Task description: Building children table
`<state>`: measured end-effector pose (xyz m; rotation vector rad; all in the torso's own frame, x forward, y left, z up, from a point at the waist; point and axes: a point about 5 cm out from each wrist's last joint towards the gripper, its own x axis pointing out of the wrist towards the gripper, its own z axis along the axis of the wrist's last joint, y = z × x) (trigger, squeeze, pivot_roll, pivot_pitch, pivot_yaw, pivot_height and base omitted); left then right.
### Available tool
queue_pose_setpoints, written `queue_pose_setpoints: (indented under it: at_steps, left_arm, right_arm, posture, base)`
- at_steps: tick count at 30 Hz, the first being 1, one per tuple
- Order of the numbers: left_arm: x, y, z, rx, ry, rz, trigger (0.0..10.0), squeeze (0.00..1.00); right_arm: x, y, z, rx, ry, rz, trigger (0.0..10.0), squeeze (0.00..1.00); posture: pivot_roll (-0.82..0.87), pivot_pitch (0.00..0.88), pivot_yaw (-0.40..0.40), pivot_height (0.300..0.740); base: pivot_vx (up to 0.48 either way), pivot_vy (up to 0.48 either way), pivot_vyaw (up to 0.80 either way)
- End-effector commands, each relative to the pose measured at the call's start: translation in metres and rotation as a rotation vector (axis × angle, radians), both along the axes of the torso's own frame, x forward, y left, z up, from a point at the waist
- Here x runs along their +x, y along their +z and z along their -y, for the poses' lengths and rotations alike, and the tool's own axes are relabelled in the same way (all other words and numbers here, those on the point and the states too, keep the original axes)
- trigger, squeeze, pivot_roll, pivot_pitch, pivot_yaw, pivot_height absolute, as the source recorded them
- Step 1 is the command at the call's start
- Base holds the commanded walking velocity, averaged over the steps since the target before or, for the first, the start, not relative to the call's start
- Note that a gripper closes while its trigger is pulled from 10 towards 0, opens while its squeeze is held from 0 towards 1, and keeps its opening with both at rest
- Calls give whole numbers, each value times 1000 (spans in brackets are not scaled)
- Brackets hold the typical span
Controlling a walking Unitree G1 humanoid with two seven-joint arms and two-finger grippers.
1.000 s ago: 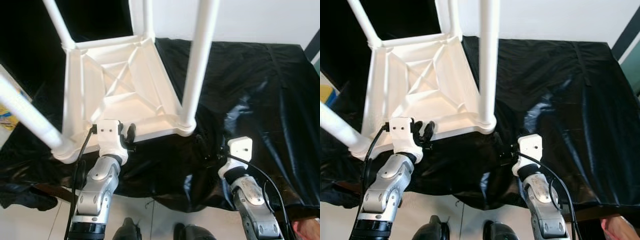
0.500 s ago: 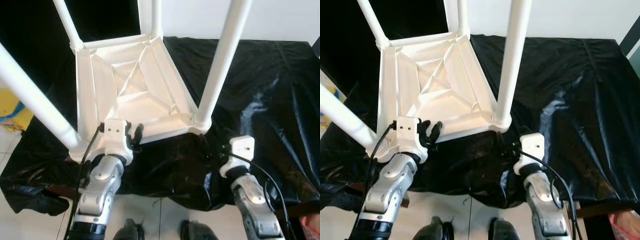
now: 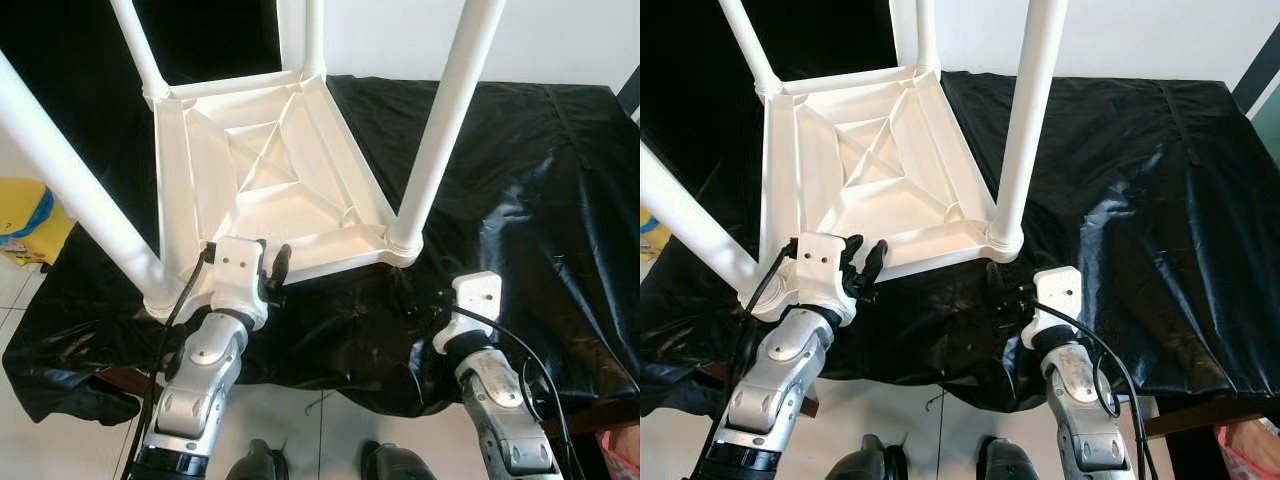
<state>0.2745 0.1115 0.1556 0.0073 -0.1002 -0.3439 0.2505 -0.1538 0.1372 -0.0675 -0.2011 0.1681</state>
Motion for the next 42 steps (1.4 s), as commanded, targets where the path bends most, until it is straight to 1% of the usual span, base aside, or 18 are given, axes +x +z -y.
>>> queue_pose_setpoints:
  at_steps: [1,3,4,5,6,14,15,18,19,23,24,27,28,32,34,36,41,42]
  left_arm:
    - [-6,2,6,3,-121,19,10000,0]
    - [-8,3,7,-4,-138,23,10000,0]
    - [-11,6,10,-12,-176,32,10000,0]
    - [-11,6,10,-12,-176,32,10000,0]
    - [-15,8,13,-13,-221,45,10000,0]
    - [-27,19,22,1,-410,87,10000,0]
    - [-28,21,23,7,-445,94,10000,0]
    - [-29,23,24,11,-464,98,10000,0]
    - [-29,25,24,10,-490,99,10000,1000]
    - [-29,28,25,37,-516,108,10000,1000]
    - [-31,30,27,56,-530,119,10000,0]
    - [-33,33,29,75,-556,133,10000,0]
    - [-35,35,32,92,-581,139,10000,0]
    - [-38,37,34,109,-606,136,10000,0]
    - [-38,37,34,109,-606,136,10000,0]
    - [-38,34,35,121,-621,121,10000,0]
    - [-41,27,38,160,-653,103,10000,0]
    - [-42,26,38,165,-665,91,10000,0]
  right_arm:
    - [-1,-2,3,-3,-16,1,10000,0]
    - [0,-1,3,-10,-20,8,10000,0]
    - [0,0,4,-10,-27,15,10000,475]
    - [0,0,4,-10,-27,15,10000,475]
    - [0,2,4,-2,-20,20,10000,1000]
    - [4,11,-1,-14,46,40,10000,1000]
    - [7,14,-2,-30,63,47,10000,0]
    - [10,16,-2,-40,72,53,10000,0]
    - [15,21,-2,-52,88,66,10000,0]
    - [29,34,-1,-57,101,101,10000,0]
    - [36,40,-3,-53,102,120,10000,0]
    - [47,49,-8,-42,111,142,10000,0]
    - [57,58,-15,-18,129,154,10000,0]
    - [67,67,-25,0,156,168,10000,0]
    - [67,67,-25,0,156,168,10000,0]
    - [78,74,-36,-9,178,174,10000,0]
    - [95,82,-50,-43,183,170,10000,0]
    - [98,84,-51,-46,176,171,1804,0]
  posture:
    - [-96,122,19,740]
    - [-96,122,19,740]
    - [-94,119,18,740]
    - [-94,119,18,740]
    - [-92,119,17,740]
    - [-92,122,20,740]
    - [-93,123,22,740]
    - [-96,123,24,740]
    - [-96,124,25,740]
    - [-99,126,27,740]
    - [-97,127,27,740]
    - [-93,126,27,740]
    - [-85,123,24,740]
    - [-83,123,24,740]
    - [-83,123,24,740]
    - [-81,120,23,740]
    - [-76,115,15,740]
    - [-70,114,7,740]
  base:
    - [0,0,0]
    - [0,0,0]
    - [0,0,0]
    - [0,0,0]
    - [0,0,0]
    - [0,0,0]
    - [0,0,0]
    - [0,0,0]
    - [0,0,0]
    - [0,0,0]
    - [0,0,0]
    - [0,0,0]
    - [0,0,0]
    - [0,0,0]
    - [0,0,0]
    - [0,0,0]
    - [0,0,0]
    - [0,0,0]
